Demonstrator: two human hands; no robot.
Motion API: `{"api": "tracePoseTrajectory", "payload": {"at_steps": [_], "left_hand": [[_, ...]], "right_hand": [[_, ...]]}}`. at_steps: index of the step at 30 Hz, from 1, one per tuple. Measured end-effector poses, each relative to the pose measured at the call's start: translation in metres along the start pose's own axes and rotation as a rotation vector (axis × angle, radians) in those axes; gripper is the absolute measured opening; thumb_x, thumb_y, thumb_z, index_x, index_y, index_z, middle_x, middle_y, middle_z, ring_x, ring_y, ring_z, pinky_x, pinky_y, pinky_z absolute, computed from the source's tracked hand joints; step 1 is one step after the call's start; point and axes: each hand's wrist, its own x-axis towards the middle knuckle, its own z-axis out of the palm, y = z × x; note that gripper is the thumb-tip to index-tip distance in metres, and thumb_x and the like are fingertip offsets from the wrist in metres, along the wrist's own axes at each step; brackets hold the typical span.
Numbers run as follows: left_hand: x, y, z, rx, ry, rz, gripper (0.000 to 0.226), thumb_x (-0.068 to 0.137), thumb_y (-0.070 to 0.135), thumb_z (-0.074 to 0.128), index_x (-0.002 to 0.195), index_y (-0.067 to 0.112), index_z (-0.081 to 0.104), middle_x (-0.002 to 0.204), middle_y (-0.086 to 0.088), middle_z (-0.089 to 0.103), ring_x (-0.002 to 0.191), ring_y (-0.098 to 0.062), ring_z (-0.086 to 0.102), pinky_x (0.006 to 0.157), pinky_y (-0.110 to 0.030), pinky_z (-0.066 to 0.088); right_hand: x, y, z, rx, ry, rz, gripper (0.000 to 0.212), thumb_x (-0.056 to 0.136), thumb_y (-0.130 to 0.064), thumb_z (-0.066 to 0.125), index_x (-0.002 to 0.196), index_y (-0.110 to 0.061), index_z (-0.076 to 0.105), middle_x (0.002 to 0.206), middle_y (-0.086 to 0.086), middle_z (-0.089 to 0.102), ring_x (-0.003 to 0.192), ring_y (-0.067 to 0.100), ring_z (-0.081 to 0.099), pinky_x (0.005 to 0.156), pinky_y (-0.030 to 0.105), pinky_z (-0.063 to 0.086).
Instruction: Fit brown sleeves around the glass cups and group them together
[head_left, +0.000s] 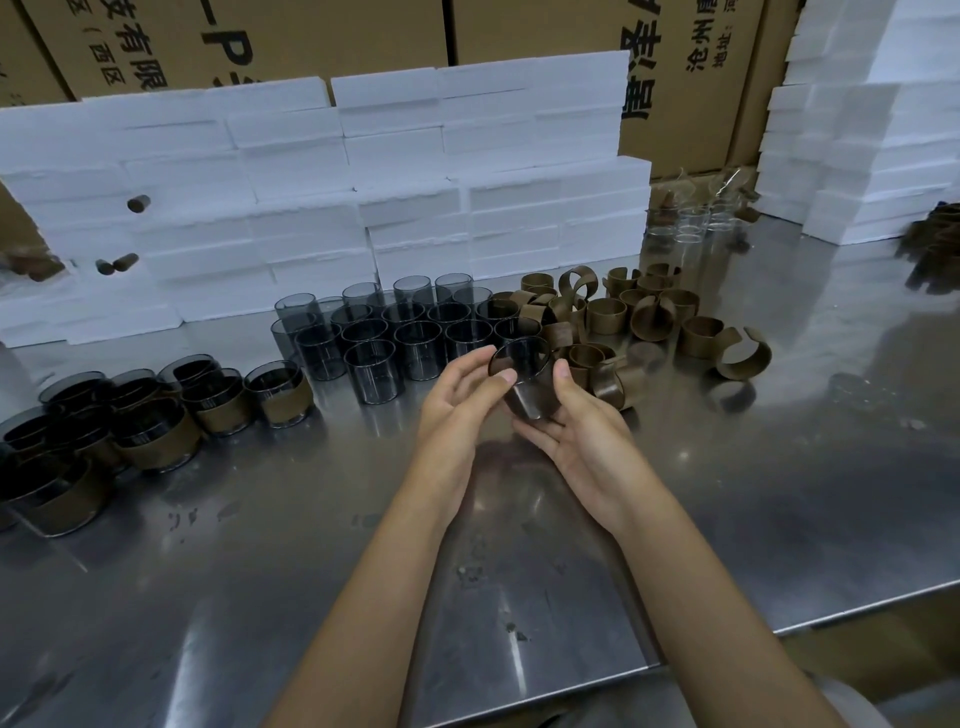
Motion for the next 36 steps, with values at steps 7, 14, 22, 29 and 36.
{"api": "tracePoseTrajectory", "payload": {"at_steps": [7, 14, 22, 29, 36], "left_hand": [[-0.004, 0.0, 0.003, 0.138, 0.013, 0.061, 0.058, 0.075, 0.035, 0.085, 0.125, 0.016, 0.063, 0.113, 0.002, 0.076, 0.107, -0.006, 0.07, 0.089, -0.019, 0.055], [-0.003, 0.005, 0.0, -0.024, 0.173, -0.004, 0.047, 0.07, 0.045, 0.085, 0.092, 0.013, 0.058, 0.1, -0.016, 0.068, 0.094, -0.03, 0.065, 0.098, -0.053, 0.053], [0.003, 0.0, -0.006, -0.126, 0.166, -0.087, 0.012, 0.102, 0.01, 0.059, 0.094, 0.011, 0.068, 0.09, -0.006, 0.075, 0.084, -0.018, 0.072, 0.08, -0.032, 0.059], [0.007, -0.002, -0.008, -0.142, 0.173, -0.146, 0.025, 0.1, -0.001, 0.054, 0.119, -0.007, 0.069, 0.103, -0.015, 0.077, 0.094, -0.022, 0.074, 0.08, -0.028, 0.061], [0.004, -0.002, -0.006, -0.137, 0.051, -0.163, 0.029, 0.099, -0.001, 0.054, 0.123, -0.007, 0.068, 0.117, -0.019, 0.075, 0.115, -0.028, 0.071, 0.097, -0.034, 0.058]], "right_hand": [[0.0, 0.0, -0.002, -0.014, -0.031, -0.025, 0.039, 0.111, -0.024, 0.039, 0.138, -0.004, 0.059, 0.133, 0.013, 0.069, 0.123, 0.023, 0.067, 0.104, 0.036, 0.052], [-0.001, 0.003, 0.002, -0.143, -0.074, -0.041, 0.041, 0.105, -0.02, 0.052, 0.145, -0.012, 0.055, 0.136, 0.012, 0.067, 0.126, 0.025, 0.064, 0.11, 0.047, 0.049], [-0.001, 0.002, 0.004, -0.075, -0.033, -0.107, 0.053, 0.082, -0.038, 0.073, 0.132, -0.021, 0.065, 0.129, 0.008, 0.071, 0.118, 0.023, 0.069, 0.091, 0.034, 0.057], [0.0, 0.003, 0.005, -0.132, 0.022, -0.065, 0.037, 0.096, -0.033, 0.067, 0.131, -0.024, 0.064, 0.124, 0.005, 0.073, 0.101, 0.018, 0.071, 0.08, 0.03, 0.048], [0.002, 0.002, 0.001, -0.02, 0.085, -0.068, 0.034, 0.095, -0.031, 0.068, 0.127, -0.017, 0.065, 0.105, 0.004, 0.077, 0.087, 0.011, 0.071, 0.077, 0.027, 0.052]]}}
